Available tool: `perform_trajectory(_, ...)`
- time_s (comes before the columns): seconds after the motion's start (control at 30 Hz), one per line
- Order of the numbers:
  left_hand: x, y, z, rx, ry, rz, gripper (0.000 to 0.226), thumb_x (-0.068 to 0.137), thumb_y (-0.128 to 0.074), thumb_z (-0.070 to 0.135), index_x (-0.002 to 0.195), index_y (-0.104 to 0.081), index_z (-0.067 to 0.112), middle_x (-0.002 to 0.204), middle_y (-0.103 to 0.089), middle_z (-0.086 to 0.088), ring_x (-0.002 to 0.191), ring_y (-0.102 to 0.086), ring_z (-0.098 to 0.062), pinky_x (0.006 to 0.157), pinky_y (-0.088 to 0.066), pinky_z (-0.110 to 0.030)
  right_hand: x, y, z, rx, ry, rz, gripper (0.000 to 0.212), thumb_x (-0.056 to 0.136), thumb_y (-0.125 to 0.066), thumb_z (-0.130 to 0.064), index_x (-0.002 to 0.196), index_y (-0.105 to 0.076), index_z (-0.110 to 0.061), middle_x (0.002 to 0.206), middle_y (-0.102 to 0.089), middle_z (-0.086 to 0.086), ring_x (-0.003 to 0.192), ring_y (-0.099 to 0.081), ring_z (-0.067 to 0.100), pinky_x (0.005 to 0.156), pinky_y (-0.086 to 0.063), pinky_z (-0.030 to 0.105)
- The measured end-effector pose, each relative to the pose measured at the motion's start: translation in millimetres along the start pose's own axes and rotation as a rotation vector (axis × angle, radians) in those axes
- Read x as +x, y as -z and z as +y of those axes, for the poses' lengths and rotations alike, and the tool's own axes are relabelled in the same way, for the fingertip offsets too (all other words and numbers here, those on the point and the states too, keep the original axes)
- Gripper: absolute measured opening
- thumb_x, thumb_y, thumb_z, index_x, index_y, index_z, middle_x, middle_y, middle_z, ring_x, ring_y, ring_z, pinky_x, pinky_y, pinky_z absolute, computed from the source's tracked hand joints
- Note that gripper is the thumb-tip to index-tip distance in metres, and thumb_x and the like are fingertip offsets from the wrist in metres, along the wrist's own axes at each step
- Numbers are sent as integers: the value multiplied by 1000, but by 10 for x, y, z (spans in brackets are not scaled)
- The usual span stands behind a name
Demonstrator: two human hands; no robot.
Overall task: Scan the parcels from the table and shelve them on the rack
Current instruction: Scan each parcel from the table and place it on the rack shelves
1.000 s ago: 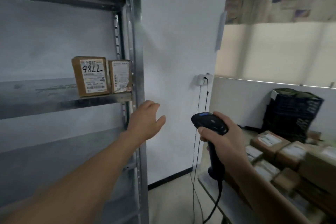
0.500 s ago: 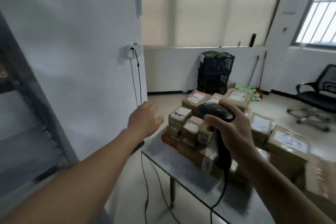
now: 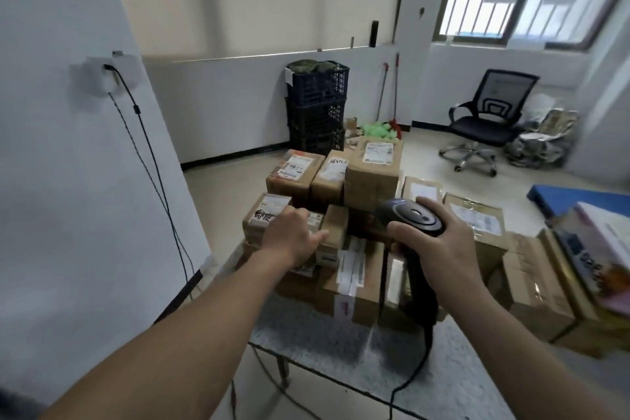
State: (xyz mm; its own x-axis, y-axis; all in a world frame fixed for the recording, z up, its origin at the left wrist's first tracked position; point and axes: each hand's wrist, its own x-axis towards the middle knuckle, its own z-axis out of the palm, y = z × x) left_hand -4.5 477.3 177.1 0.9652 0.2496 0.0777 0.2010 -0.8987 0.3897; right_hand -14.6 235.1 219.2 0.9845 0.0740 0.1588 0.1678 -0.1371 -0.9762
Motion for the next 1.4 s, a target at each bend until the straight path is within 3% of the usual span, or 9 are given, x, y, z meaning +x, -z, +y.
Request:
perform_trajectory(0.13, 341, -304, 2, -17, -24, -61, 62, 88, -67, 58, 129, -60, 12, 126, -61, -9, 115, -59, -27, 92, -49, -37, 104, -96, 120, 2, -26, 46, 45, 61, -90, -38, 97, -67, -53, 101, -74, -9, 95, -74, 25, 85, -60, 53)
perform_trajectory(0.23, 554, -550, -9, -46, -20, -103, 64, 84, -68, 61, 128, -61, 15, 125, -62, -7, 113, -60, -25, 87, -49, -34, 155, -139, 227, 6, -68, 90, 50, 72, -90, -15, 114, -70, -33, 101, -74, -4, 93, -74, 27, 77, -63, 47)
perform_trajectory(0.4, 821, -882, 46, -44, 42, -176, 63, 83, -72, 59, 125, -61, 14, 130, -59, -9, 116, -59, -27, 79, -44, -32, 220, -187, 389, -45, -140, 155, 88, 50, -85, -49, 132, -62, -26, 109, -74, -1, 93, -74, 28, 76, -61, 42)
perform_trajectory(0.57, 993, -1047, 83, 31, 44, -205, 54, 81, -75, 57, 116, -62, 18, 124, -57, -9, 108, -59, -28, 76, -49, -36, 254, -147, 476, -77, -206, 169, 73, 71, -90, -24, 137, -58, -23, 114, -69, -2, 96, -72, 19, 73, -59, 30)
perform_trajectory(0.67, 1048, -1045, 109, 70, 64, -207, 51, 83, -76, 48, 119, -59, 17, 121, -60, -9, 108, -60, -29, 73, -47, -35, 288, -129, 536, -75, -235, 164, 72, 72, -89, -26, 136, -57, -23, 117, -66, 0, 97, -71, 18, 68, -58, 24)
perform_trajectory(0.83, 1064, -974, 129, 9, 127, -275, 56, 83, -74, 30, 131, -47, 20, 116, -62, -6, 109, -61, -29, 72, -47, -36, 366, -171, 613, -103, -246, 192, 91, 49, -82, -57, 133, -59, -32, 119, -66, 1, 98, -72, 24, 79, -63, 42)
perform_trajectory(0.97, 1018, -955, 118, -91, 155, -448, 75, 76, -77, 26, 141, -40, 22, 126, -59, -7, 112, -58, -29, 85, -54, -40, 411, -210, 644, -60, -254, 176, 87, 48, -83, -55, 130, -60, -34, 120, -65, 8, 89, -74, 26, 69, -62, 34)
perform_trajectory(1.13, 937, -982, 61, -211, 184, -549, 97, 77, -74, 14, 158, -22, 29, 144, -49, -9, 122, -54, -34, 94, -55, -46, 390, -290, 613, -26, -265, 164, 78, 57, -84, -38, 130, -60, -27, 107, -74, 1, 83, -75, 26, 74, -63, 39)
perform_trajectory(1.4, 877, -860, -9, -380, 200, -619, 104, 81, -72, -5, 158, -18, 39, 150, -44, -5, 125, -53, -32, 87, -60, -48, 265, -253, 573, 2, -287, 142, 72, 62, -88, -29, 128, -59, -26, 103, -74, 0, 79, -75, 27, 66, -58, 33)
